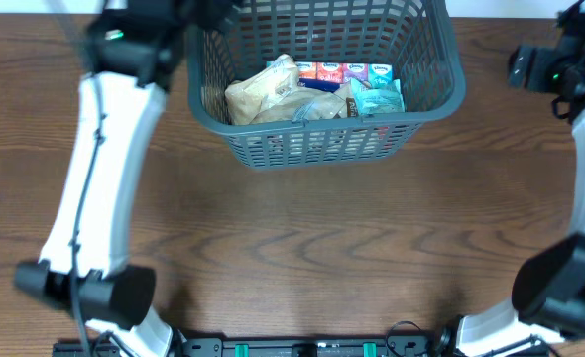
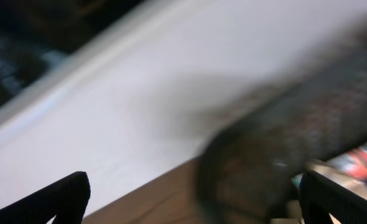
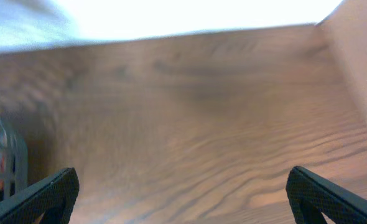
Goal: Pack container
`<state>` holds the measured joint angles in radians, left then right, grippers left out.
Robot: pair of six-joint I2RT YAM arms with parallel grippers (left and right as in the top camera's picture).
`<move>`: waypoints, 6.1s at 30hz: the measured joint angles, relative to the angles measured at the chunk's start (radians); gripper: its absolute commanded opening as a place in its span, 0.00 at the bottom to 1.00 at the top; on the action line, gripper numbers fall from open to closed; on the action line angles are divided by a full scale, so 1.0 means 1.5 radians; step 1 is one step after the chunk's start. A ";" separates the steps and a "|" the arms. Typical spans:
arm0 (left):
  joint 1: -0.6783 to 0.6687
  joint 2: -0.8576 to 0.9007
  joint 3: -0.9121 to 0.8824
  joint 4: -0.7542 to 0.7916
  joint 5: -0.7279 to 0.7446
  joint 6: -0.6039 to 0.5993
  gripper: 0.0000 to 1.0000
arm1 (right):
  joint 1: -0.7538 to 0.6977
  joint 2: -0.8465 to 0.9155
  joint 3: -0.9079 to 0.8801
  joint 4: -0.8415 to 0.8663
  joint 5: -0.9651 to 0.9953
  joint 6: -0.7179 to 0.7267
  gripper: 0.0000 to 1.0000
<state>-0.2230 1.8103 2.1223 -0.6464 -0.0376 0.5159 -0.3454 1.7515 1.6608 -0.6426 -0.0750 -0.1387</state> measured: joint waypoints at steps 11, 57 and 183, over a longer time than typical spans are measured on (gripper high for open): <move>0.159 -0.126 0.004 -0.126 -0.100 -0.151 0.99 | 0.000 -0.195 0.018 -0.082 0.023 0.000 0.99; 0.209 -0.950 -0.824 -0.110 0.308 -0.204 0.99 | 0.146 -0.855 -0.620 -0.170 -0.140 0.085 0.99; 0.209 -0.950 -0.825 -0.111 0.318 -0.204 0.99 | 0.239 -1.158 -1.065 0.306 0.145 0.055 0.99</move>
<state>0.0898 0.3859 0.8848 -0.8124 0.4389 0.2104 0.0128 0.0147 0.0639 -0.1837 0.1421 -0.0566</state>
